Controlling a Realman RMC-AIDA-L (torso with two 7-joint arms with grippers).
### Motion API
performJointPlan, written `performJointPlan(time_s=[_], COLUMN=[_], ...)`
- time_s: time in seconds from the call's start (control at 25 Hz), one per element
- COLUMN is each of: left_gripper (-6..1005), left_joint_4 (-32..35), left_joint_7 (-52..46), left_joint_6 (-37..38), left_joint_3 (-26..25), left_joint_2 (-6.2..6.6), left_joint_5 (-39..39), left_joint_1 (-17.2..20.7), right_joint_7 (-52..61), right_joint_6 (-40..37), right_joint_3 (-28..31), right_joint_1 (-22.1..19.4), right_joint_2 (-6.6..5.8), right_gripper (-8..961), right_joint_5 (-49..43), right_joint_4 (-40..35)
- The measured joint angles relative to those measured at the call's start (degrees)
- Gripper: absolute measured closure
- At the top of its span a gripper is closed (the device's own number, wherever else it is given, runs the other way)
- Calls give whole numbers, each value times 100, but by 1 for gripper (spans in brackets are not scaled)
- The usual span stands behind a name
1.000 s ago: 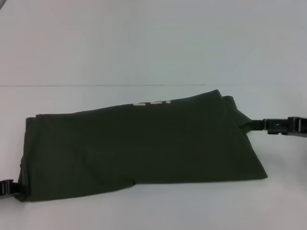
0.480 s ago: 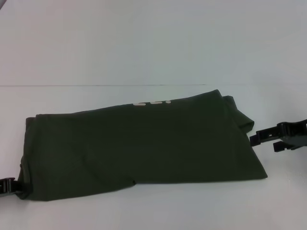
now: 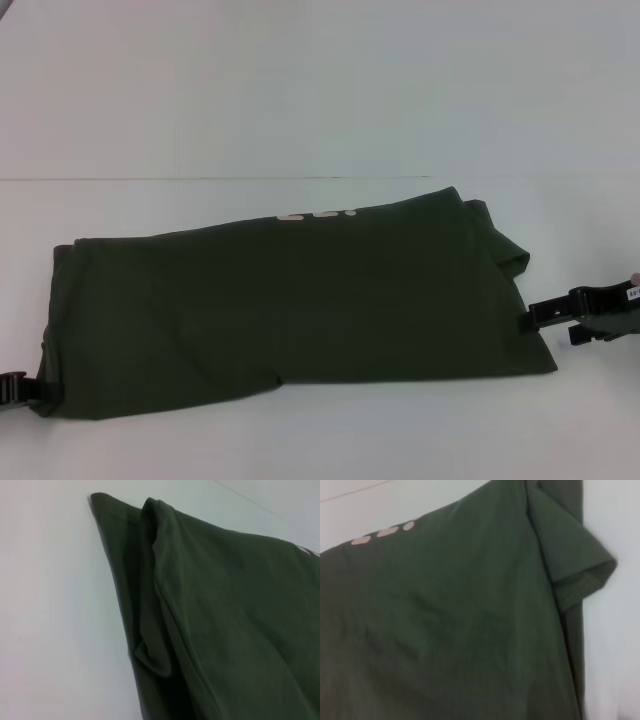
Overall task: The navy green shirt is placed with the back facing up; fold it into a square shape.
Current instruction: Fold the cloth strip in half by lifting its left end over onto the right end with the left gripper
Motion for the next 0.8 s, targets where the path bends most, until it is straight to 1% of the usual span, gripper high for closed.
performJointPlan(time_s=[0.24,0.48,0.6,0.8], left_gripper=[961,961,961,961], left_joint_4=[0,0,0,-1], left_joint_7=[0,0,0,0], left_joint_6=[12,19,20,20], left_joint_3=[-13,-13,-15,-11], left_joint_2=[0,0,0,0], left_joint_5=[0,-1,-5,-9], left_joint_1=[-11,-15,-17,-18], right_joint_7=[-29,-80,-111,-164], right_joint_6=[279,354,355,393], right_joint_3=[-147,-157,-168,-173], right_joint_1=[-12,14,37,17], right_joint_2=[57,183,227,244], right_gripper=[17,21,33,40], right_joint_5=[-3,-3,-2,-2], right_joint_4=[197,211,212,212])
